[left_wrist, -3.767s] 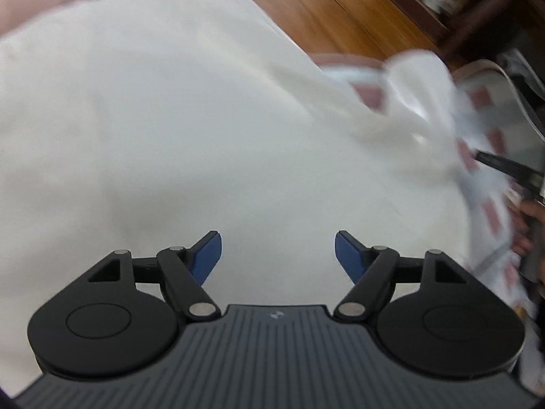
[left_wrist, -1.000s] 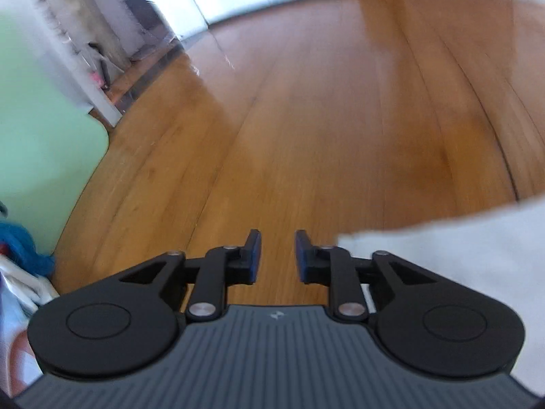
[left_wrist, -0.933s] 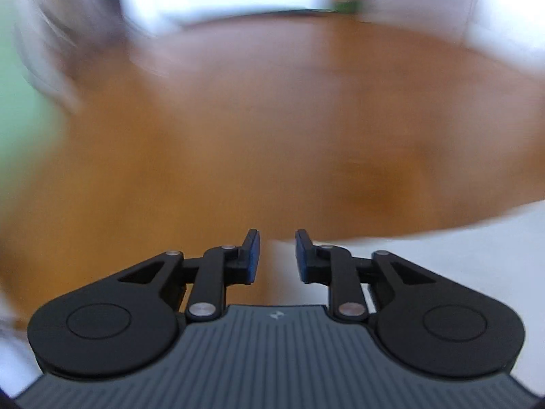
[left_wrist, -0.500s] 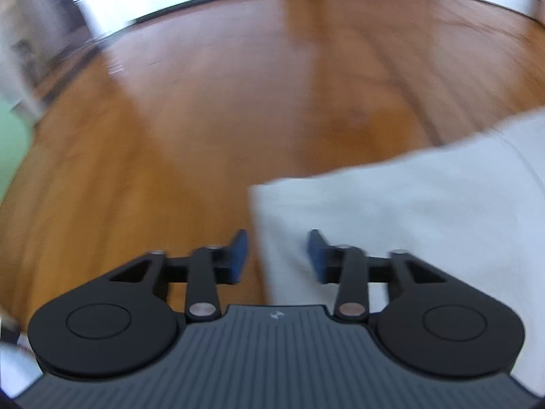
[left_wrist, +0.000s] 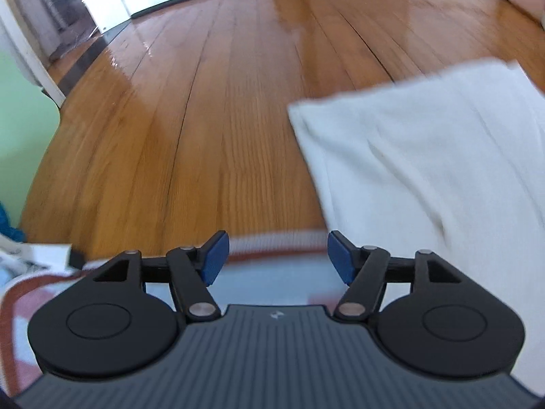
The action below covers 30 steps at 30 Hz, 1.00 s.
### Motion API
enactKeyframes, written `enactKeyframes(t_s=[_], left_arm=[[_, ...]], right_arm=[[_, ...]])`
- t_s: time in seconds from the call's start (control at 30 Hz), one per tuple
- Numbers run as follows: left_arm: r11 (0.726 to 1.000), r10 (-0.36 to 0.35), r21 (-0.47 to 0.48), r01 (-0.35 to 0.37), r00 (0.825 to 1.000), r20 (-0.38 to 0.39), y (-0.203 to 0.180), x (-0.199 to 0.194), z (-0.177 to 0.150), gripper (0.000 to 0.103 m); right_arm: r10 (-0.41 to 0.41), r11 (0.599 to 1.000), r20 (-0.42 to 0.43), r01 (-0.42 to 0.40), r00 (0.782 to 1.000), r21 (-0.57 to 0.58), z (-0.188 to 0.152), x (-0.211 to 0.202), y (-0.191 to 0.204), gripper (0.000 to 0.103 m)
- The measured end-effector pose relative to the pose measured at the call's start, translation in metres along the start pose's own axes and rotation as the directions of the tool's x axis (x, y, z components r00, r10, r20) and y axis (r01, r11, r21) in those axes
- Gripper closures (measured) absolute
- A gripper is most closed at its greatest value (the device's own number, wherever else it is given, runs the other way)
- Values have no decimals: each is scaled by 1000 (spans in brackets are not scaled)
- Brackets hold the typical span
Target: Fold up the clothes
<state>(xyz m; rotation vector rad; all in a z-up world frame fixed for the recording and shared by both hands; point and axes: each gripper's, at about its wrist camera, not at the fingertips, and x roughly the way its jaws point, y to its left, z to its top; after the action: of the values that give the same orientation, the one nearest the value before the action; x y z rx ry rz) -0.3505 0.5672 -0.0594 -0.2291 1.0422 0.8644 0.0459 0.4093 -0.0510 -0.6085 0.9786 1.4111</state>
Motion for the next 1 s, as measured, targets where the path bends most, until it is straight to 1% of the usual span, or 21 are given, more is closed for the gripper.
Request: enactKeyframes(t_s=[0.07,0.1,0.2,0.27,0.3,0.37,0.43,0.47,0.53,0.6,0.63,0.7,0.73,0.77,0.8,0.83,0.87,0.9,0.93,0.97,1.0], left_arm=[[999,39,38,-39,999,-20,0,-17,-25,37],[998,64,16,-63,997,-32,4,-24,-39,36],[984,140,-93,-150,985,-105,24,-38,-79,35],[968,129,-198,-154,983,-132,44,-46,-109,35],[955,132,-246,-165,981,-145,55,-49,-123,35],[922,159,-327,-209,972,-172,74,-55,-152,35],[875,207,-405,-265,961,-183,90,-63,-176,35],[847,215,-453,-277,959,-185,99,-68,-185,35],[787,218,-547,-285,958,-186,117,-77,-204,33],[751,214,-596,-283,959,-185,128,-79,-218,32],[744,219,-601,-291,957,-192,131,-78,-223,32],[736,235,-600,-313,950,-208,137,-75,-229,32],[733,242,-598,-324,946,-216,138,-73,-231,31],[731,241,-601,-324,946,-218,138,-71,-233,31],[728,239,-604,-324,946,-220,138,-70,-236,31],[723,232,-613,-318,948,-217,136,-70,-240,30],[719,224,-622,-310,951,-215,135,-67,-242,29],[714,212,-632,-300,954,-213,133,-64,-243,28],[708,200,-644,-291,957,-212,131,-61,-244,25],[707,191,-650,-280,960,-206,129,-59,-245,25],[706,181,-655,-269,963,-200,127,-57,-245,25]], right_arm=[[76,997,-10,-75,997,8,-28,-11,29,62],[123,992,-11,-123,992,17,-43,-17,42,62],[255,967,-23,-254,967,34,-95,-31,83,62],[325,946,-50,-325,944,8,-129,-38,111,62],[334,941,-59,-337,941,-39,-146,-41,127,62],[332,928,-76,-340,940,-149,-179,-48,160,62],[316,912,-102,-331,943,-243,-205,-49,185,61],[296,907,-113,-316,949,-279,-220,-50,197,61],[261,915,-160,-297,952,-275,-246,-45,212,61],[254,920,-230,-307,940,-241,-273,-40,222,58],[235,912,-202,-288,951,-291,-287,-45,229,58],[200,886,-176,-254,964,-388,-298,-49,236,58],[204,887,-177,-258,963,-383,-298,-50,234,59],[214,898,-185,-268,959,-349,-293,-49,229,70],[214,908,-186,-265,959,-324,-287,-48,223,76],[208,918,-184,-257,961,-303,-282,-46,217,87],[226,922,-175,-268,958,-280,-277,-48,212,91],[253,923,-161,-288,954,-255,-273,-52,207,91],[280,923,-147,-309,949,-231,-269,-56,202,91],[337,911,-149,-361,930,-198,-264,-61,194,92],[406,889,-156,-428,901,-160,-260,-66,185,92]])
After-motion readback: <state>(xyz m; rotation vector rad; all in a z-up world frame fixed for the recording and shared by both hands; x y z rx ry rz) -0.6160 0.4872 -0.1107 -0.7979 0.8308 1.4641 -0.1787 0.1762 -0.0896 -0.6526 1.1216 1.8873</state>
